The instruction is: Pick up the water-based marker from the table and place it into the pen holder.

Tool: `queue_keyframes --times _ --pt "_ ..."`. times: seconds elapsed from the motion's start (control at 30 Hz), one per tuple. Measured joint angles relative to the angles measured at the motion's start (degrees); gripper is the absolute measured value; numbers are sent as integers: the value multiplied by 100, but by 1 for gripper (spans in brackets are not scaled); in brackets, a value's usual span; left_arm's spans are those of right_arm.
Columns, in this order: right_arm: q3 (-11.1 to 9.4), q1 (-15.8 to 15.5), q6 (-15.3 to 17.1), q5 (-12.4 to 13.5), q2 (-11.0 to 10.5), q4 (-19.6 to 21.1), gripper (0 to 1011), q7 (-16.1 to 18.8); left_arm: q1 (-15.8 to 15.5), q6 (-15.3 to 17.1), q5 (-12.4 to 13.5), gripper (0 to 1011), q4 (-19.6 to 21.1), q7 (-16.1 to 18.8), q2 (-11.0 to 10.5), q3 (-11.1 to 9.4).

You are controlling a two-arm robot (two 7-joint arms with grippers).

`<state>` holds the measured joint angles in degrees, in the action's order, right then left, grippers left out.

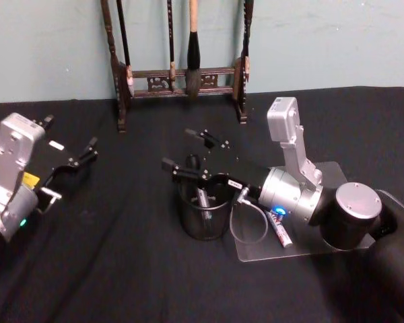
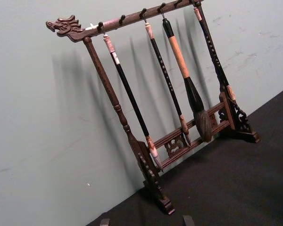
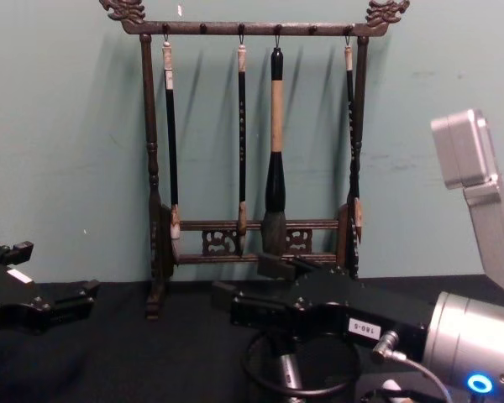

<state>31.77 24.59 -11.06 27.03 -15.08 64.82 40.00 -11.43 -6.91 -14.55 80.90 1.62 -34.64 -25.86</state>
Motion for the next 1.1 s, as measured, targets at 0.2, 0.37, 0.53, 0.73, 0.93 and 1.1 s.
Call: queue_keyframes --times 0.2,0.37,0.53,0.73,0.93,1.1 --pt "-71 -61 118 16 -122 288 1002 -96 0 0 0 1001 0 0 0 0" --pt "-192 -165 386 0 -338 757 1002 -383 0 0 0 1001 0 0 0 0" --pt "-357 -290 754 -36 -555 1186 1002 -752 0 0 0 1001 0 0 0 0" --pt "-594 -489 1253 -84 -834 1640 1002 -1208 0 0 0 1001 0 0 0 0" --pt "-821 -703 1804 -126 -1122 2000 1002 -1572 0 0 0 1001 0 0 0 0" --pt "-909 -821 2201 -188 -1299 2180 1002 -1735 0 0 0 1001 0 0 0 0"
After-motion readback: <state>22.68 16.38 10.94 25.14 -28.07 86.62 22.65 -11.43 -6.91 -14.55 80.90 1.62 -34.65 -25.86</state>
